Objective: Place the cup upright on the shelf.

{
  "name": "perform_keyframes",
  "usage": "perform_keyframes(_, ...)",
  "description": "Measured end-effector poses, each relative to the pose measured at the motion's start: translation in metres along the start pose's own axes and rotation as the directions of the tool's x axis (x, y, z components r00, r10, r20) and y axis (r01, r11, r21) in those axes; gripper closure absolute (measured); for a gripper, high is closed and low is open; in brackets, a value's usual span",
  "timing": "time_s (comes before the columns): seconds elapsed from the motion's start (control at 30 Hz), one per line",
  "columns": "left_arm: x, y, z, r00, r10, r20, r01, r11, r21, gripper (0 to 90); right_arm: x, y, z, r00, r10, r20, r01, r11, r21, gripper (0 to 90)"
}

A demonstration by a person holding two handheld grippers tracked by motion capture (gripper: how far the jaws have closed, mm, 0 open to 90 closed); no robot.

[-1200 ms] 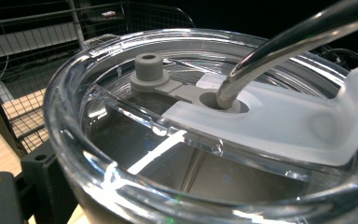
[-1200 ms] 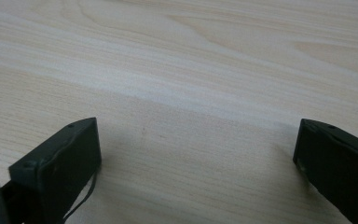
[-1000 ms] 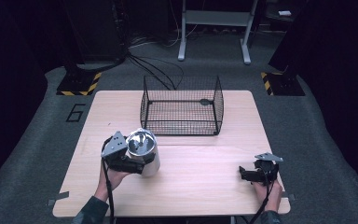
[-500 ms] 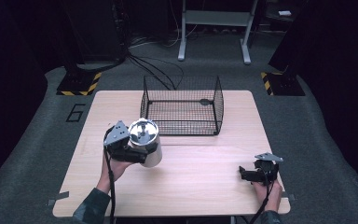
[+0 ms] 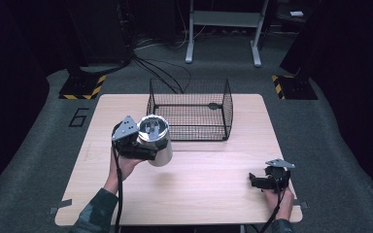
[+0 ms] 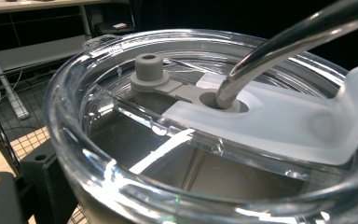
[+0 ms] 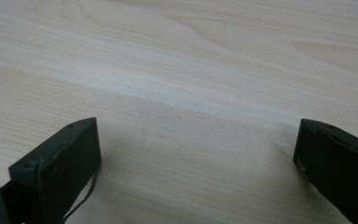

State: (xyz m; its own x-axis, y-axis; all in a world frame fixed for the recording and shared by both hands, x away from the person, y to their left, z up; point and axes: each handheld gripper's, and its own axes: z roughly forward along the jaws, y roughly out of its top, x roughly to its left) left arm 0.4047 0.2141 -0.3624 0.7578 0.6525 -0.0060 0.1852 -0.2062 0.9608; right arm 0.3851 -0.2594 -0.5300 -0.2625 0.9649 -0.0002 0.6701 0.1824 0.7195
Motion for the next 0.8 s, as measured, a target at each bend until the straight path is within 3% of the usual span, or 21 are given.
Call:
perform_keyframes(0.4, 0.0, 0.023, 0.011, 1.0, 0.01, 0.0, -0.01, 0.9999, -0.009, 3.8, 0.0, 0.0, 0.0, 1.0, 0.0, 0.0, 0.0, 1.0, 0.0, 0.2)
perform_keyframes(0.8, 0.011, 0.046, 0.024, 0.9996, 0.01, -0.027, -0.01, 0.9999, -0.011, 3.8, 0.0, 0.0, 0.0, 1.0, -0.001, 0.0, 0.001, 1.0, 0.0, 0.2)
